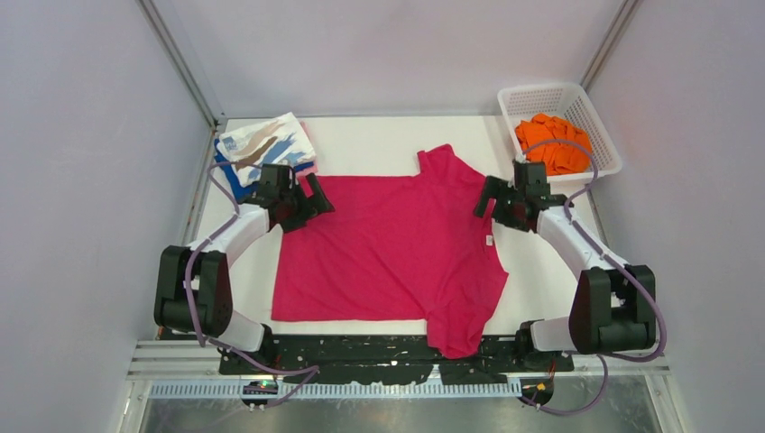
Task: Fold and stack the t-shirts
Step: Flatten out the tshirt
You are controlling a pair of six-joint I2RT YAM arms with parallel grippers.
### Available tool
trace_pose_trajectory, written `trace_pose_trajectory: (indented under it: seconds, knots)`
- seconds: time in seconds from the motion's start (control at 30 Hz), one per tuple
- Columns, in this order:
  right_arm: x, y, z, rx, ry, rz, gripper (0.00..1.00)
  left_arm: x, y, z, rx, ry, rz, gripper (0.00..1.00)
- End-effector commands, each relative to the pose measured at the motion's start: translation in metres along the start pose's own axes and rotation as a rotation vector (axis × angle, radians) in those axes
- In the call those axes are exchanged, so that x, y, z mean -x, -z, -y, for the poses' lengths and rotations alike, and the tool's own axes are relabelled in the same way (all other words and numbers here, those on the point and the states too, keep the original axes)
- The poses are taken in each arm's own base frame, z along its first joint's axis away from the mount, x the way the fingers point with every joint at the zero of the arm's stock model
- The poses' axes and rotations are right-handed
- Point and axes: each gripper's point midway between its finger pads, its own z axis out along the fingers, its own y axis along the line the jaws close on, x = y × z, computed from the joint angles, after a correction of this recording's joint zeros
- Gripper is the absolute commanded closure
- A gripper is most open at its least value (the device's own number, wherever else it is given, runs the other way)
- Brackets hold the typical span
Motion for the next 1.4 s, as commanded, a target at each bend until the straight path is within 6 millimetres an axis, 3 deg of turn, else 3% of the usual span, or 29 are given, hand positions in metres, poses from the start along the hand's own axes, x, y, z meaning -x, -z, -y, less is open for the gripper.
trace_pose_trajectory:
  seconds: [0.0, 0.17, 0.47, 0.7, 0.93, 1.03, 1.2, 1.37]
  knots:
    - [-0.035, -0.005, -0.002, 0.071, -0.067, -0.032, 0.05, -0.011, -0.004, 0.004, -0.047, 0.002, -0.020, 0.00]
    - [-0.053, -0.017, -0.005, 0.116, -0.074, -0.082, 0.05, -0.014, -0.008, 0.006, -0.068, 0.002, -0.039, 0.00]
    - [-0.049, -0.046, -0.009, 0.123, -0.084, -0.099, 0.05, -0.016, -0.012, 0.006, -0.071, 0.003, -0.049, 0.00]
    - [-0.065, -0.054, 0.024, -0.060, -0.143, -0.129, 0.05, -0.015, -0.013, 0.002, -0.050, 0.002, -0.043, 0.00]
    - [-0.073, -0.033, 0.064, -0.270, -0.164, -0.107, 0.05, -0.015, -0.015, -0.003, -0.017, 0.001, -0.050, 0.00]
    - [-0.076, -0.027, 0.071, -0.304, -0.167, -0.108, 0.05, -0.014, -0.016, -0.005, -0.006, 0.000, -0.048, 0.00]
    - [-0.059, -0.023, 0.052, -0.201, -0.137, -0.061, 0.05, -0.012, -0.015, -0.004, -0.009, -0.005, -0.047, 0.00]
    - [-0.014, -0.004, 0.010, 0.009, -0.056, 0.058, 0.05, -0.011, -0.012, -0.001, -0.018, -0.011, -0.040, 0.00]
